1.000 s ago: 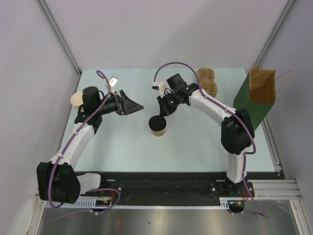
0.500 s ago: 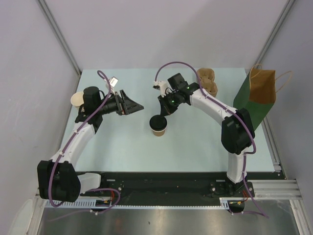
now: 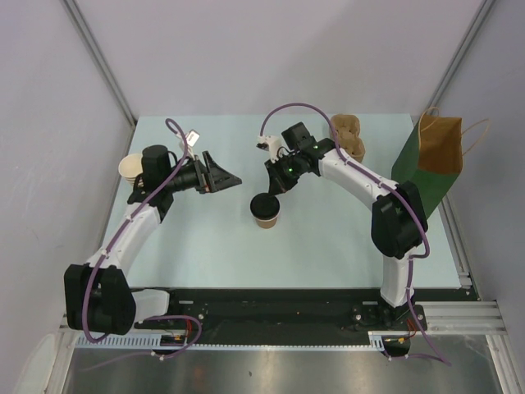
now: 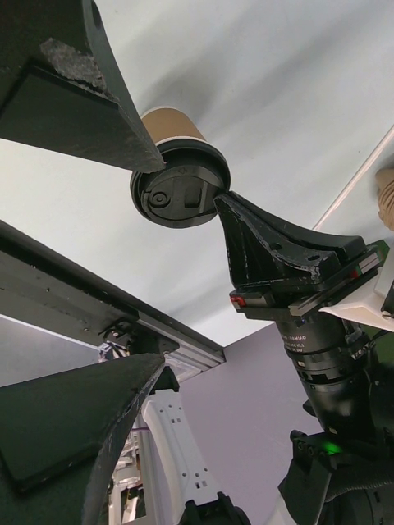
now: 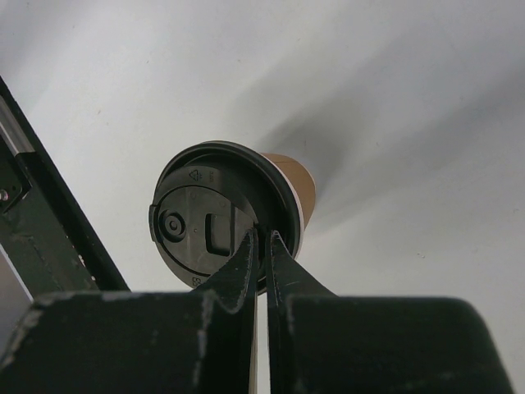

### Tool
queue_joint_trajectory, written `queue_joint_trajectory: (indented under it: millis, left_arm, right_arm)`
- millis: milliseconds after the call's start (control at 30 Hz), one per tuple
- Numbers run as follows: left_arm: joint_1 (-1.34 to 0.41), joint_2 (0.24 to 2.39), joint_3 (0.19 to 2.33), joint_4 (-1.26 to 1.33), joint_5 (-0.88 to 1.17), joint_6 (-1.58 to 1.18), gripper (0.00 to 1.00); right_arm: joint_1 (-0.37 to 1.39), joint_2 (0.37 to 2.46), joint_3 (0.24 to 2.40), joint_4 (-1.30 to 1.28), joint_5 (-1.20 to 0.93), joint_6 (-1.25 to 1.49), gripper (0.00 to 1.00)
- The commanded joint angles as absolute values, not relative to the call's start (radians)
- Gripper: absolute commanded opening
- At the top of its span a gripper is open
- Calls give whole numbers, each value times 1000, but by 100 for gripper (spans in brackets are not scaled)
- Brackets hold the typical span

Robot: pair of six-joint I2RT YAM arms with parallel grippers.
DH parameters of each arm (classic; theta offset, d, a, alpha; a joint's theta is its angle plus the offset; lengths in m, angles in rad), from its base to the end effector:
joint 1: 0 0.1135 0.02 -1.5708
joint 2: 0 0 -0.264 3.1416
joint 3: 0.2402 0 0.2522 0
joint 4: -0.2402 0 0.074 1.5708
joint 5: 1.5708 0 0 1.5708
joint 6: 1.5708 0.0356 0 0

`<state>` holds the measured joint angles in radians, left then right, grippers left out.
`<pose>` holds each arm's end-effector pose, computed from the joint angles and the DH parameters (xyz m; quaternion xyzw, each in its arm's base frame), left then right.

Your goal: Pack the takeout coffee

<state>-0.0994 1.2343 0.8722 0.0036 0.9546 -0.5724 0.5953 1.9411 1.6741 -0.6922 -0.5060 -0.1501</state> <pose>0.2675 -0.0559 0.2988 0.0834 0.7710 -0.5232 0.3533 0.3447 0.2543 0.2668 -0.4064 0.8324 0.2972 0.2316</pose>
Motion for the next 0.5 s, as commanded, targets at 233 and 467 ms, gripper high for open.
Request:
queue_joint_trajectory:
  millis: [233, 467]
  left_arm:
    - [-97, 1238, 908, 12, 971, -552, 96]
    - [-97, 1238, 907, 8, 971, -552, 96]
  right_arm:
    - [601, 1940, 1684, -704, -515, -156, 0]
    - [600, 1942, 1675, -706, -514, -160, 5]
